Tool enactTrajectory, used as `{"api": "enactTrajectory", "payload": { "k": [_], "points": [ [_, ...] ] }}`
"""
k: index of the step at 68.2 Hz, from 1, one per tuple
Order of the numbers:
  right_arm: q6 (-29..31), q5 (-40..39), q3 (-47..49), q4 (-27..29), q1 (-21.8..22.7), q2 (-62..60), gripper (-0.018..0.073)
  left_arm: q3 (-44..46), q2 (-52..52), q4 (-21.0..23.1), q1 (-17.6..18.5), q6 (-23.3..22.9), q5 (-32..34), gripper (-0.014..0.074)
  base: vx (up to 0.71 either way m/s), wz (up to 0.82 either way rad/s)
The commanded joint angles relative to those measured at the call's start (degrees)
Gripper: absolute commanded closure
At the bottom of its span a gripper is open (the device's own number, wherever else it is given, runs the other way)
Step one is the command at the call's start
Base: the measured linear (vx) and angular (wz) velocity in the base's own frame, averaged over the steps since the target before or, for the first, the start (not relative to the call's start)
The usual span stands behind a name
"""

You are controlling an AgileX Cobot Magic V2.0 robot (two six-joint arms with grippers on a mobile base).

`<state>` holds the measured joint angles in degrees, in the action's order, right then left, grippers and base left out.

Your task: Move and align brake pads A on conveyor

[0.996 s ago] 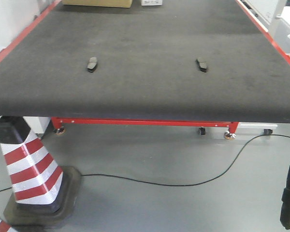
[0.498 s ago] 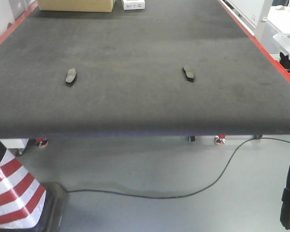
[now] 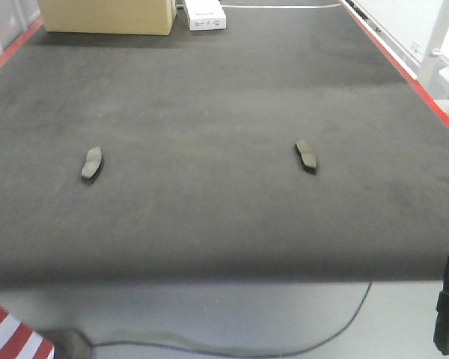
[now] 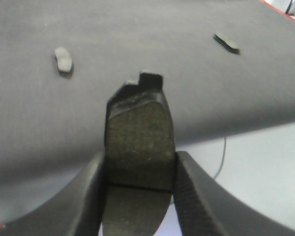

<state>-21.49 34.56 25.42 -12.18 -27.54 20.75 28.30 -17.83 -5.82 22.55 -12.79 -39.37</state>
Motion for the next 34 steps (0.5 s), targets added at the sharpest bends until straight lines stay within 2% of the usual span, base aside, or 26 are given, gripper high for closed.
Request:
{"api": "enactTrajectory", "payload": {
  "k": [1, 34],
  "points": [
    [0.4, -5.2, 1.8, -1.2, 0.1, 0.3, 0.0564, 1.6, -0.5, -0.1, 0.2, -0.3, 5.1, 0.0603, 0.39, 0.0],
    [0.4, -5.2, 1.8, -1.2, 0.1, 0.3, 0.0564, 1.6, -0.5, -0.1, 0.2, -0.3, 5.1, 0.0603, 0.36, 0.01]
  ]
}}
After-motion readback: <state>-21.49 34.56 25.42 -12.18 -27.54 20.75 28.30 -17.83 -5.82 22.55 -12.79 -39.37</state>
